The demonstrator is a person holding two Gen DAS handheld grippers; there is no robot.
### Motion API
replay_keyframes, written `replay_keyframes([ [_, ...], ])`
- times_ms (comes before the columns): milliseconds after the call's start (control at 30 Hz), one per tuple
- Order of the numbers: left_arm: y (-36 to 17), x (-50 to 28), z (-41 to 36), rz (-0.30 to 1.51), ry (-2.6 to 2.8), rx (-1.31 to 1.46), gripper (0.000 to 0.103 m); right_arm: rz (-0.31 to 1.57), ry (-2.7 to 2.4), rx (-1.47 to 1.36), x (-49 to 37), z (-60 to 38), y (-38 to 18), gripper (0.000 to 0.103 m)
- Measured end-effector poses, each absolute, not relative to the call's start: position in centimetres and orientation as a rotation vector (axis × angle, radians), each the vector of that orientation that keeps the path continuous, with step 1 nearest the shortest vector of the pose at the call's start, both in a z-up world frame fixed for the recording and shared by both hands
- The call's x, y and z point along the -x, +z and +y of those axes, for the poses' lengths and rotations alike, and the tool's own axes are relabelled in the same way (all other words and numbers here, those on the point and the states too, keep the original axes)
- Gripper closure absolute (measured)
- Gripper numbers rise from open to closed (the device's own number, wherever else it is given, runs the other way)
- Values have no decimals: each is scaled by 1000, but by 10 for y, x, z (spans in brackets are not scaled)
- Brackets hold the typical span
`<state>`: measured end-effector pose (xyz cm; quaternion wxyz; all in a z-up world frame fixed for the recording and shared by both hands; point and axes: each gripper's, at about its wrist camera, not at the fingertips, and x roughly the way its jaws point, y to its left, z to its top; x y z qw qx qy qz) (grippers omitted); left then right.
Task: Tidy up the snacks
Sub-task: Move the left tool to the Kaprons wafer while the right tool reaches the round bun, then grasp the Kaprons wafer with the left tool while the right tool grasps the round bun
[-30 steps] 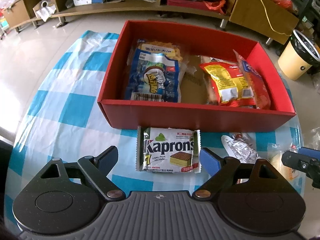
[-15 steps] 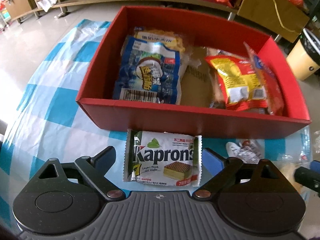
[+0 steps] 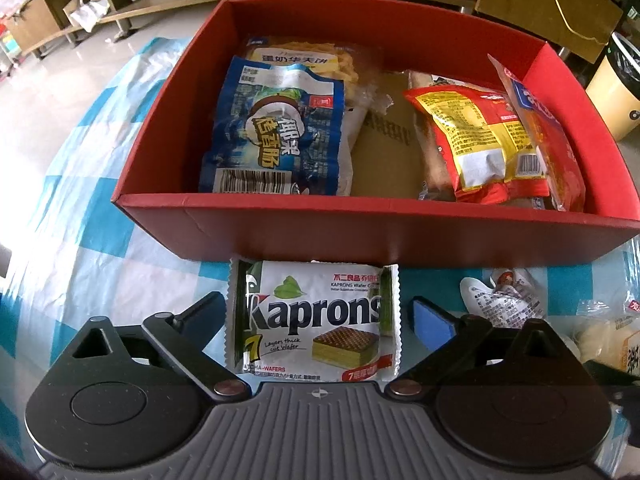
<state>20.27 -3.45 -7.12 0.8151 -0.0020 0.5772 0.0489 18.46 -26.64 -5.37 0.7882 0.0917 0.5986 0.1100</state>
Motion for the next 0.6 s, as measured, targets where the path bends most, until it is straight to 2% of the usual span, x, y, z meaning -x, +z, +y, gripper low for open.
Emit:
replay_keyframes([
  [100,-66,-200,-38,1219,89,-3,19,1283,238,-190,-184,-264,-55,32],
  [133,-64,-199,-39,1217,82,-5,24,1279,241,-190,-184,-264,-54,35],
  [200,-59,-196,-41,1216,68,-18,28,1278,242,-194,-181,-264,-52,44],
  [600,-44,-152,-17,1238,40,7,29,1257,277,-174,-137,-258,-30,46],
])
